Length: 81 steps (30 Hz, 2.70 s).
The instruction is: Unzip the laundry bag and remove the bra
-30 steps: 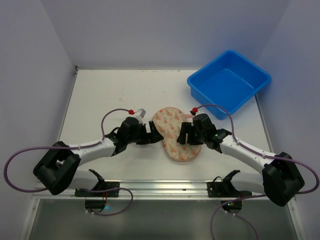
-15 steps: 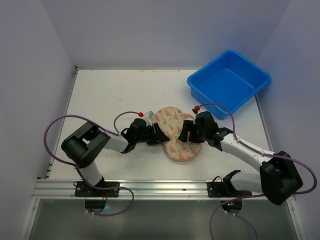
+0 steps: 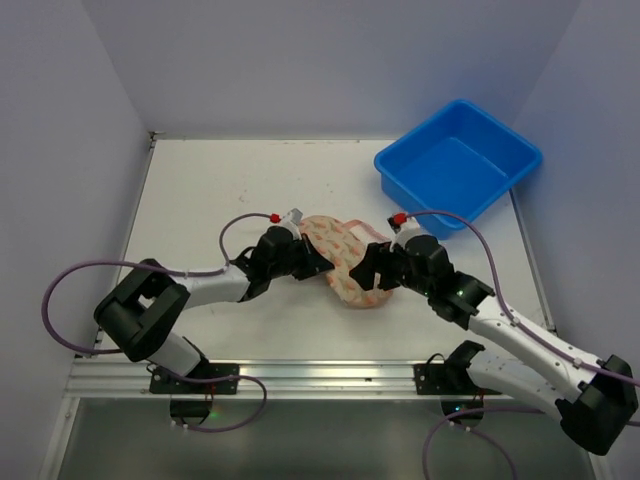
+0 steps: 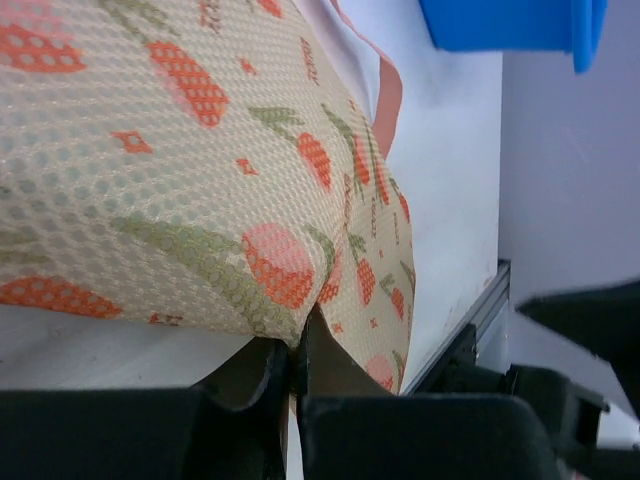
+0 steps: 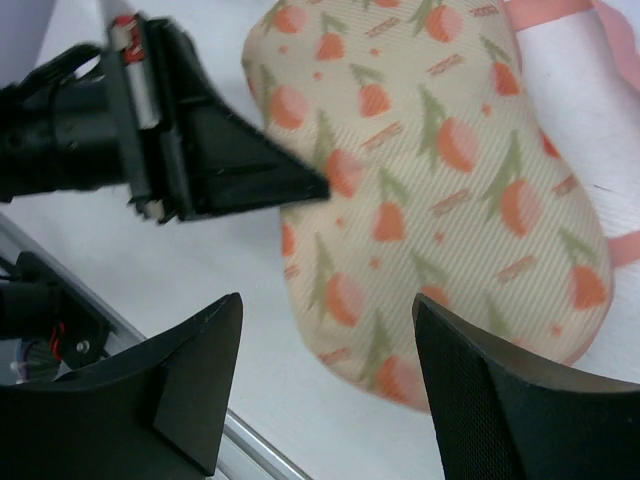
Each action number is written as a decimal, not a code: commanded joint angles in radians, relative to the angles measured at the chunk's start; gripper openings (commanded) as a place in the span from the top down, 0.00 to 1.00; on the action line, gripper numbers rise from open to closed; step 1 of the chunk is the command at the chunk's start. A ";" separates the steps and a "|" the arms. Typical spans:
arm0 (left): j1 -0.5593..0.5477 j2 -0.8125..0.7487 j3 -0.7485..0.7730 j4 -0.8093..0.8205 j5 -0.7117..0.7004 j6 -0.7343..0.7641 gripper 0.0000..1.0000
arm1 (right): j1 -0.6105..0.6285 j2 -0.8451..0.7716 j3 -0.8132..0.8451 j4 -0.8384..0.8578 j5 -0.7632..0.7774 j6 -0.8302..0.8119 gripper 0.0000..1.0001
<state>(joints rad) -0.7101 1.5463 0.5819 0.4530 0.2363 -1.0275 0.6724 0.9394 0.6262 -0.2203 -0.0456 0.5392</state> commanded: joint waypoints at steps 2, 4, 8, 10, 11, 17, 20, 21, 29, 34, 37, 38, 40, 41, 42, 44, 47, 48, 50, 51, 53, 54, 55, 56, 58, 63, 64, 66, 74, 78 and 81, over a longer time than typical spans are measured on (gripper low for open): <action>-0.003 -0.054 0.154 -0.267 -0.208 -0.071 1.00 | 0.084 -0.060 -0.051 0.019 0.081 -0.030 0.30; 0.000 -0.055 0.185 -0.339 -0.262 -0.091 1.00 | 0.121 -0.080 -0.071 0.062 0.076 -0.022 0.31; 0.003 -0.063 0.243 -0.385 -0.293 -0.150 1.00 | 0.157 -0.051 -0.118 0.172 0.072 -0.007 0.35; 0.004 -0.068 0.266 -0.416 -0.302 -0.155 1.00 | 0.159 -0.016 -0.123 0.196 0.073 -0.002 0.38; 0.006 -0.074 0.288 -0.433 -0.308 -0.158 1.00 | 0.159 -0.004 -0.122 0.209 0.075 0.002 0.39; 0.011 -0.115 0.325 -0.507 -0.351 -0.178 1.00 | 0.158 0.088 -0.138 0.349 0.055 0.004 0.48; 0.014 -0.115 0.358 -0.542 -0.361 -0.180 1.00 | 0.158 0.114 -0.155 0.431 0.056 0.013 0.51; 0.014 -0.115 0.363 -0.548 -0.361 -0.180 1.00 | 0.156 0.127 -0.169 0.465 0.059 0.021 0.51; 0.031 -0.150 0.352 -0.550 -0.350 -0.177 1.00 | 0.081 0.168 -0.230 0.610 0.026 0.041 0.49; 0.037 -0.161 0.323 -0.524 -0.324 -0.183 1.00 | -0.033 0.165 -0.272 0.708 -0.134 0.070 0.46; 0.037 -0.158 0.319 -0.522 -0.319 -0.183 1.00 | -0.036 0.176 -0.260 0.737 -0.183 0.058 0.46; 0.038 -0.158 0.315 -0.521 -0.318 -0.181 1.00 | -0.036 0.185 -0.258 0.755 -0.197 0.058 0.46; 0.038 -0.158 0.315 -0.517 -0.316 -0.183 1.00 | -0.037 0.194 -0.253 0.774 -0.230 0.058 0.45; 0.038 -0.157 0.315 -0.517 -0.318 -0.183 1.00 | -0.037 0.203 -0.246 0.783 -0.240 0.056 0.45; 0.038 -0.157 0.317 -0.517 -0.321 -0.183 1.00 | -0.036 0.208 -0.238 0.785 -0.252 0.056 0.45; 0.040 -0.157 0.317 -0.517 -0.325 -0.187 1.00 | -0.037 0.217 -0.220 0.783 -0.273 0.050 0.45; 0.041 -0.149 0.317 -0.507 -0.315 -0.186 1.00 | -0.036 0.228 -0.207 0.795 -0.283 0.050 0.45; 0.041 -0.146 0.317 -0.507 -0.308 -0.187 1.00 | -0.037 0.231 -0.206 0.796 -0.278 0.048 0.45; 0.041 -0.140 0.312 -0.505 -0.304 -0.187 1.00 | -0.036 0.231 -0.197 0.791 -0.280 0.047 0.45; 0.041 -0.140 0.311 -0.505 -0.304 -0.184 1.00 | -0.037 0.228 -0.195 0.789 -0.278 0.044 0.45; 0.041 -0.143 0.302 -0.504 -0.307 -0.183 1.00 | -0.036 0.225 -0.181 0.777 -0.280 0.041 0.45; 0.041 -0.141 0.300 -0.499 -0.308 -0.181 1.00 | -0.037 0.223 -0.177 0.774 -0.277 0.039 0.46; 0.041 -0.141 0.293 -0.498 -0.307 -0.181 1.00 | -0.036 0.220 -0.175 0.774 -0.274 0.039 0.46; 0.043 -0.140 0.289 -0.494 -0.305 -0.181 1.00 | -0.036 0.220 -0.171 0.766 -0.269 0.036 0.47; 0.043 -0.141 0.283 -0.488 -0.302 -0.181 1.00 | -0.036 0.225 -0.158 0.757 -0.261 0.031 0.48; 0.043 -0.138 0.285 -0.485 -0.298 -0.172 1.00 | -0.036 0.236 -0.143 0.739 -0.258 0.030 0.53; 0.043 -0.138 0.283 -0.485 -0.296 -0.169 1.00 | -0.037 0.237 -0.141 0.739 -0.252 0.028 0.54; 0.041 -0.138 0.283 -0.484 -0.293 -0.166 1.00 | -0.036 0.239 -0.140 0.728 -0.241 0.022 0.58; 0.052 -0.153 0.279 -0.485 -0.295 -0.143 1.00 | -0.036 0.243 -0.134 0.662 -0.194 0.011 0.82; 0.077 -0.160 0.256 -0.473 -0.269 -0.117 1.00 | -0.036 0.223 -0.138 0.613 -0.180 0.004 1.00; 0.118 -0.170 0.225 -0.471 -0.244 -0.082 1.00 | -0.036 0.184 -0.138 0.532 -0.151 -0.019 1.00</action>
<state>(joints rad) -0.6342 1.4200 0.8288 -0.0704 -0.0238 -1.1637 0.6376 1.1725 0.4507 0.3775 -0.2531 0.5568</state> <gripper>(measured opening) 0.029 0.011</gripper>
